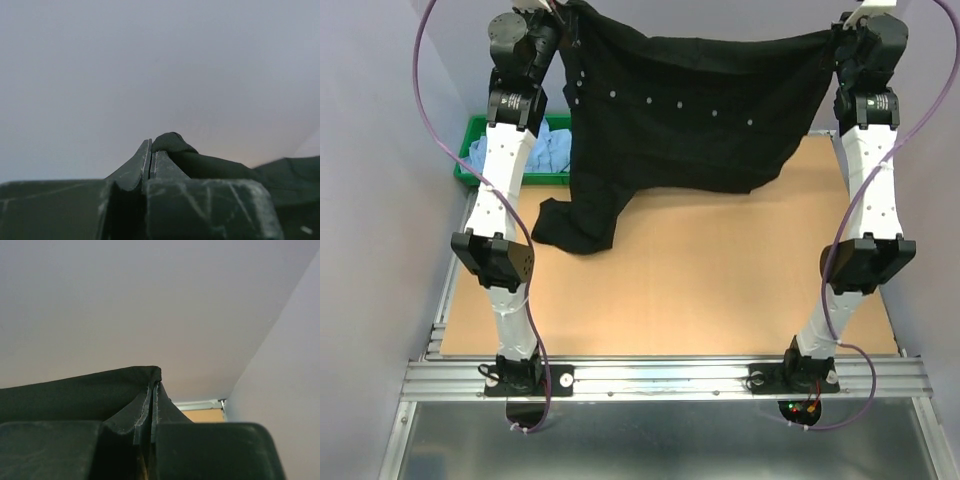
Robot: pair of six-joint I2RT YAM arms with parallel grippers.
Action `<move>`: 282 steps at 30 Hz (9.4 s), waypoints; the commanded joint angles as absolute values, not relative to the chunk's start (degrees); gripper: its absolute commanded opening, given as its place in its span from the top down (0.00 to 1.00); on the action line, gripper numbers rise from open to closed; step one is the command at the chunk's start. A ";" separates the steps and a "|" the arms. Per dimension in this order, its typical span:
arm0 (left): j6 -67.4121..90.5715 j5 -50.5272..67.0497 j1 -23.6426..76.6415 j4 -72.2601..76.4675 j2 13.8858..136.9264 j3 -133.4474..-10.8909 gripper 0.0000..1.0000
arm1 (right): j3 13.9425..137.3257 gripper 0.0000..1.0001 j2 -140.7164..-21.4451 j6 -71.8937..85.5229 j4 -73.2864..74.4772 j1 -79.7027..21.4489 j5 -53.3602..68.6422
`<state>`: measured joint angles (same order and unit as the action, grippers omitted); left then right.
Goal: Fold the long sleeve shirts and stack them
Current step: Flatten the shirt out
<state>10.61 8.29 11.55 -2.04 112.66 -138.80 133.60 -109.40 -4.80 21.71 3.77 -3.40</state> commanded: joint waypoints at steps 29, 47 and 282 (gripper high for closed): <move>18.10 14.68 10.63 36.31 61.10 -48.09 1.00 | 48.09 0.99 -60.21 2.55 -13.46 4.22 8.61; 15.21 10.81 10.63 29.01 80.32 -65.54 1.00 | 63.97 1.00 -74.70 -1.14 -12.04 4.22 3.78; 31.47 8.97 16.34 5.72 93.44 -58.10 0.14 | 69.44 0.27 -101.27 23.83 10.72 5.56 -1.24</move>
